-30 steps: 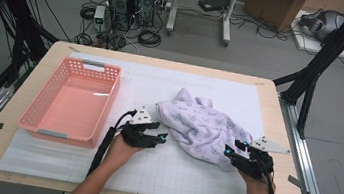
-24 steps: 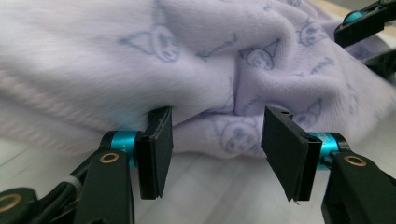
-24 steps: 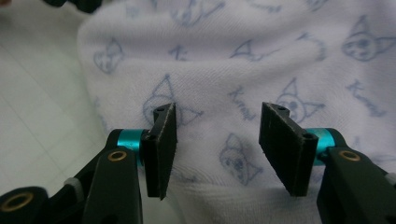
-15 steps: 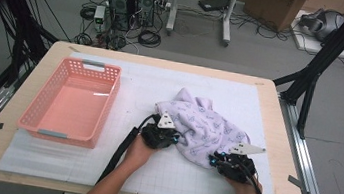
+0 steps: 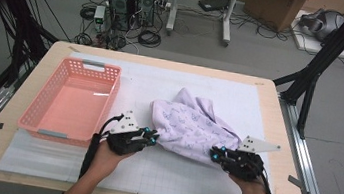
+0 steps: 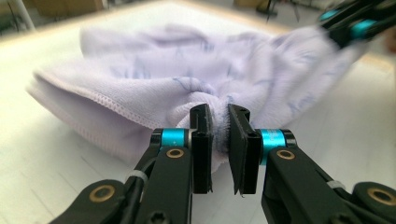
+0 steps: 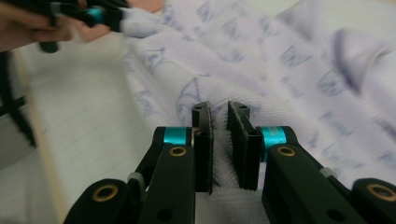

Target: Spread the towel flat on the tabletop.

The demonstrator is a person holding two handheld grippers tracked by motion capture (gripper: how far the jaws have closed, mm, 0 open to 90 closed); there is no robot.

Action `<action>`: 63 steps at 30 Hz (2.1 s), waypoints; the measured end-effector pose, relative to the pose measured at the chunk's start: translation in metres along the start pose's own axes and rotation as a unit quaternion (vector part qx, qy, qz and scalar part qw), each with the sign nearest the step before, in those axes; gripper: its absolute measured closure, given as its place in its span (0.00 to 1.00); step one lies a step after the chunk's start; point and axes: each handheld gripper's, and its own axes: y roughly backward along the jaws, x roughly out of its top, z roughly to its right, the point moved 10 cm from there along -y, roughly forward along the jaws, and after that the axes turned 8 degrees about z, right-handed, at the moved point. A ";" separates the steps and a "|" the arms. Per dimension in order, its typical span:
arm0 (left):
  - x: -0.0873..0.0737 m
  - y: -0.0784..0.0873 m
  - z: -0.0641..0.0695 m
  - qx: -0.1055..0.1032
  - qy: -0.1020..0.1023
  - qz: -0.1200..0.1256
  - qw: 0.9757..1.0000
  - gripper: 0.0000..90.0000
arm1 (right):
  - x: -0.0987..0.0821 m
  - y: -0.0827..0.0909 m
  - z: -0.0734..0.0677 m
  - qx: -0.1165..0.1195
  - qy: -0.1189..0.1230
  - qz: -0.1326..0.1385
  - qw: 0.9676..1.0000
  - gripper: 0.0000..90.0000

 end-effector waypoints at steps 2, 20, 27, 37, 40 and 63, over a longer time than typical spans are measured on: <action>0.010 0.001 -0.003 -0.001 0.004 0.013 1.000 0.89 | 0.017 -0.005 0.018 -0.030 0.003 0.015 0.999 0.90; -0.005 -0.069 -0.075 0.119 0.049 -0.006 0.992 0.82 | 0.038 -0.079 0.128 -0.196 0.008 0.011 0.980 0.95; -0.005 -0.059 -0.062 0.107 0.042 -0.008 0.993 0.48 | 0.032 -0.060 0.164 -0.290 -0.004 -0.001 0.957 0.95; -0.041 -0.048 -0.040 0.059 0.035 -0.069 0.995 0.48 | 0.045 -0.018 0.138 -0.252 -0.038 0.069 0.965 0.70; -0.046 -0.053 -0.036 0.055 0.038 -0.078 0.995 0.47 | 0.040 -0.006 0.121 -0.224 -0.026 0.065 0.972 0.70; -0.038 -0.048 -0.009 -0.001 0.019 -0.083 0.996 0.93 | -0.036 -0.066 0.059 -0.097 -0.012 -0.052 0.994 0.92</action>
